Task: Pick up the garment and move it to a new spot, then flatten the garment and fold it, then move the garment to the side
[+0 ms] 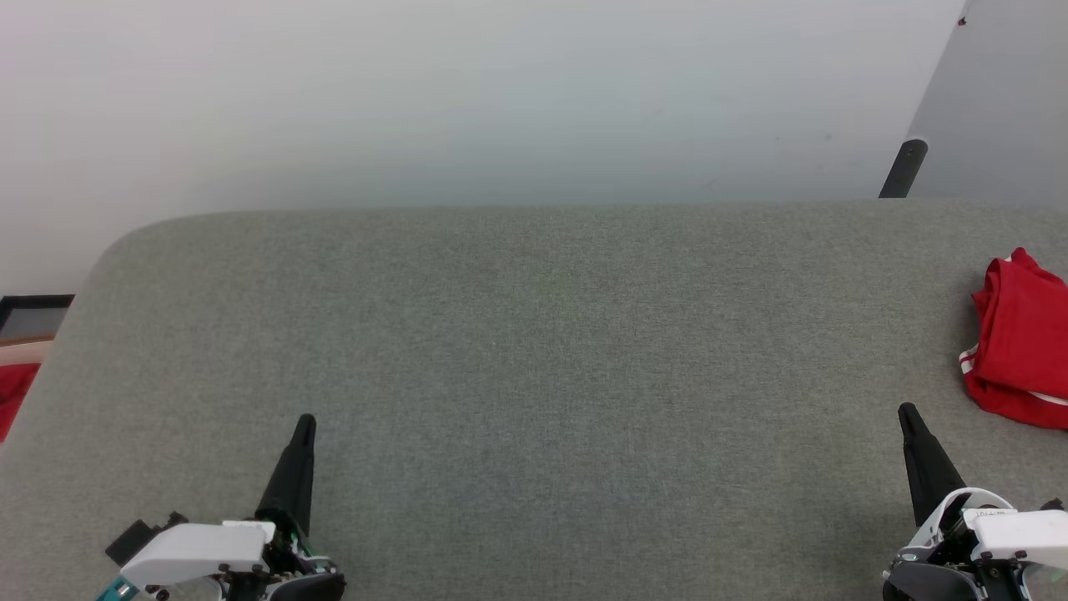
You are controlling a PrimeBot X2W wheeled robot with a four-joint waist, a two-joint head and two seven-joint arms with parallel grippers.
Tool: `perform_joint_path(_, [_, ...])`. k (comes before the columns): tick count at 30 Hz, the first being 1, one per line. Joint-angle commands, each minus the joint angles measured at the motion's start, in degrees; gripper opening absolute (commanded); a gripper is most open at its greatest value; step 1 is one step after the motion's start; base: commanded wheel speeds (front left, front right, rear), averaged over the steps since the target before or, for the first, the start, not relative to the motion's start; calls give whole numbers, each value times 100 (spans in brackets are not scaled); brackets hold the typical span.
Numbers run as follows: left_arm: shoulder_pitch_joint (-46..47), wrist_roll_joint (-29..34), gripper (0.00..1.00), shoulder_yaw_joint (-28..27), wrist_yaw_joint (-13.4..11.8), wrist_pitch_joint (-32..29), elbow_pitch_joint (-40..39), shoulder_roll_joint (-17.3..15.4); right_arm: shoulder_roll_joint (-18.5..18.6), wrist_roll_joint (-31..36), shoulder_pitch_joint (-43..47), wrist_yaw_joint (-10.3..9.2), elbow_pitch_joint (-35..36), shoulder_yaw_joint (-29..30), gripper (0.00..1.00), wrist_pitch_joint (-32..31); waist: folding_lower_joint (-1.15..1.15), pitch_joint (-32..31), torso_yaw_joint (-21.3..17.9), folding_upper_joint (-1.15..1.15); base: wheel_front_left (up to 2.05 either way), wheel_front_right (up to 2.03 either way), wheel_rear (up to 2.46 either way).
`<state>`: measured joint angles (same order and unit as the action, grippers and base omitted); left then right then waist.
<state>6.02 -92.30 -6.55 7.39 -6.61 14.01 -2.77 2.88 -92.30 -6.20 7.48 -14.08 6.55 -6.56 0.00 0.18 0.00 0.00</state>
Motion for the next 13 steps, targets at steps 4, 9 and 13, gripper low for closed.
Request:
perform_joint_path(4, [44, -18, 0, -9, 19, -9, 6, -1, -11, -21, -16, 2, 12, 2, 0, -9, 0, 0, 0, 0, 0, 0, 0])
perform_joint_path(9, [44, -19, 0, -9, 19, -8, 5, -1, -11, -21, -16, 2, 12, 2, 0, -9, 0, 0, 0, 0, 0, 0, 0])
perform_joint_path(13, [44, -19, 0, -9, 19, -8, 5, -1, -11, -22, -16, 2, 12, 2, 0, -9, 0, 0, 0, 0, 0, 0, 0])
